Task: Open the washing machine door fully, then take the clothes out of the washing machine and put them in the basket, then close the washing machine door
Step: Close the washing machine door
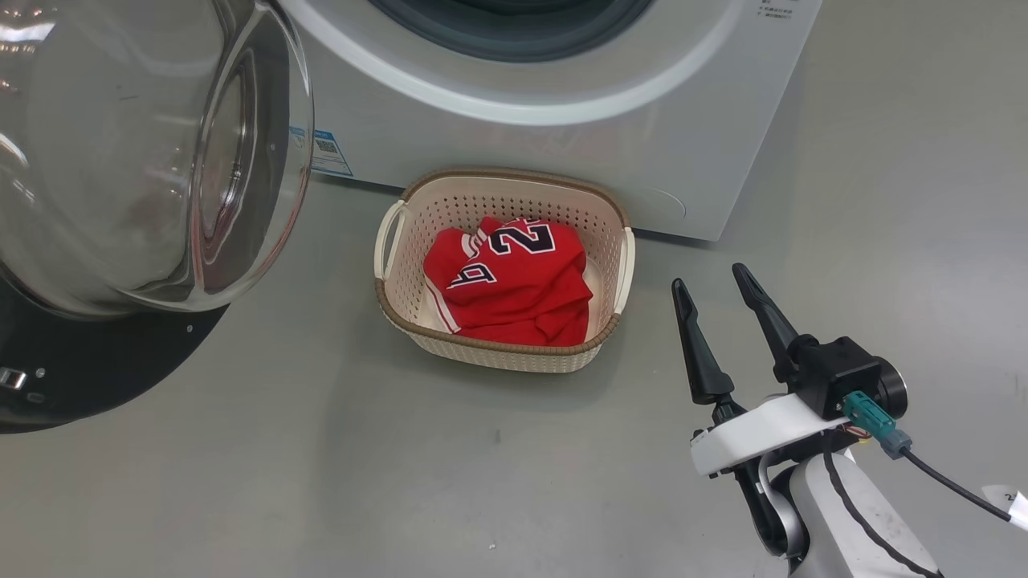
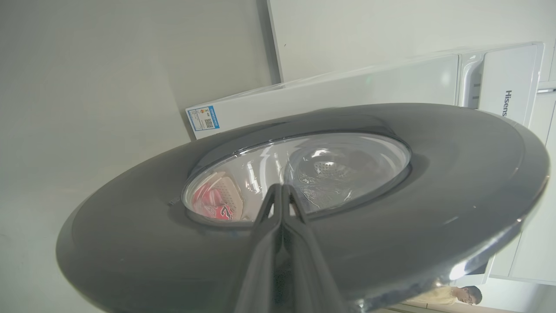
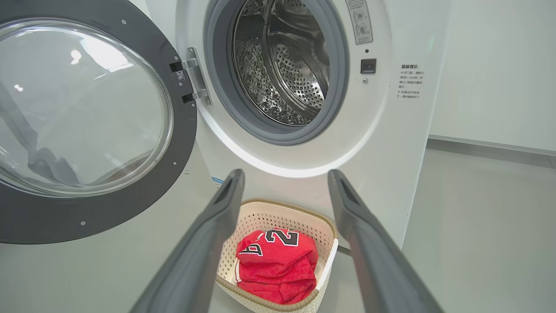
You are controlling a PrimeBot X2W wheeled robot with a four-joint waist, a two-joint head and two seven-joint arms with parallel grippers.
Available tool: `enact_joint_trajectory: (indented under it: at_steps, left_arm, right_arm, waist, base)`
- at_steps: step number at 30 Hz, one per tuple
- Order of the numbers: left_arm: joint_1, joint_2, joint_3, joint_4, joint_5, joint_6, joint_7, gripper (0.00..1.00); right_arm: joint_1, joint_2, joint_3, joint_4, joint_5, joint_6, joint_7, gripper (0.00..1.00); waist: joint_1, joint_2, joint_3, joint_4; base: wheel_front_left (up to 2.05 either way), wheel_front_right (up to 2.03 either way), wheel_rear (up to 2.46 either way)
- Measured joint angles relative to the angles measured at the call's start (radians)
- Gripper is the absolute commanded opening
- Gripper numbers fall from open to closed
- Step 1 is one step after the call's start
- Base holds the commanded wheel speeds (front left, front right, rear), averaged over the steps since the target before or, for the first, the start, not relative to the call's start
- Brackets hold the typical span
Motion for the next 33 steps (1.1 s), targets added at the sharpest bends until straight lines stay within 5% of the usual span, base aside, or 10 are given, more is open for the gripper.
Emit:
enact_joint_trajectory:
  at_steps: [33]
  left_arm:
    - [0.147,-0.198,-0.07,-0.222,-0.173,-0.042,0.331,0.0]
  right_arm:
    - [0.041,0.004,0.003,-0.002,0.023,0.007,0.0,1.0]
  waist:
    - [0.0,0.0,-0.079,-0.036]
  base:
    - [0.0,0.0,0.0]
